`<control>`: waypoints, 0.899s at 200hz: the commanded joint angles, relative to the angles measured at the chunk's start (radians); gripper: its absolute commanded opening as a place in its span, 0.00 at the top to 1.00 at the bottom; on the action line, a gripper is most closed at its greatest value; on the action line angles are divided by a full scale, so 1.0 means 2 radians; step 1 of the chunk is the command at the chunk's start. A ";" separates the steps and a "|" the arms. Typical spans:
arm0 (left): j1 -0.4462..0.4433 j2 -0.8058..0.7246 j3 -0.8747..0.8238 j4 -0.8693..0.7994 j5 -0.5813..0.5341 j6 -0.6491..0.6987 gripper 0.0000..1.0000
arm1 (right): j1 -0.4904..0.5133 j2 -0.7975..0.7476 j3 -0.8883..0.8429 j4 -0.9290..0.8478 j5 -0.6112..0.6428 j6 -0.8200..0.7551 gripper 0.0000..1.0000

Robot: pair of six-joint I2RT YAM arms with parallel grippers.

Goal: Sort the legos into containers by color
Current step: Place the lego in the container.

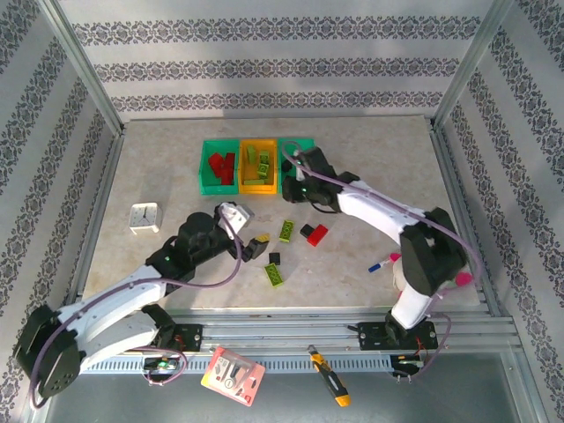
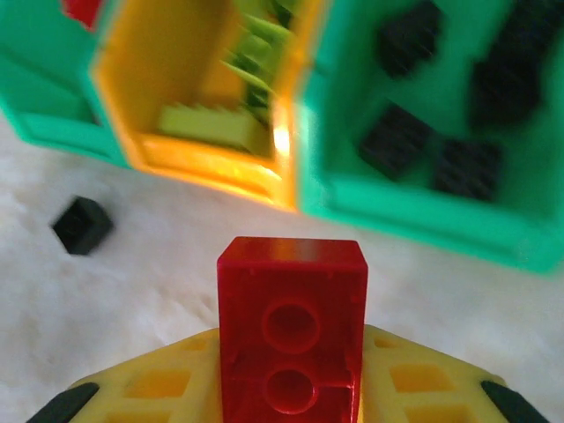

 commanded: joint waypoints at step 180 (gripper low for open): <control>0.019 -0.048 -0.059 0.012 -0.075 -0.074 0.01 | 0.050 0.366 0.446 0.131 -0.038 -0.064 0.44</control>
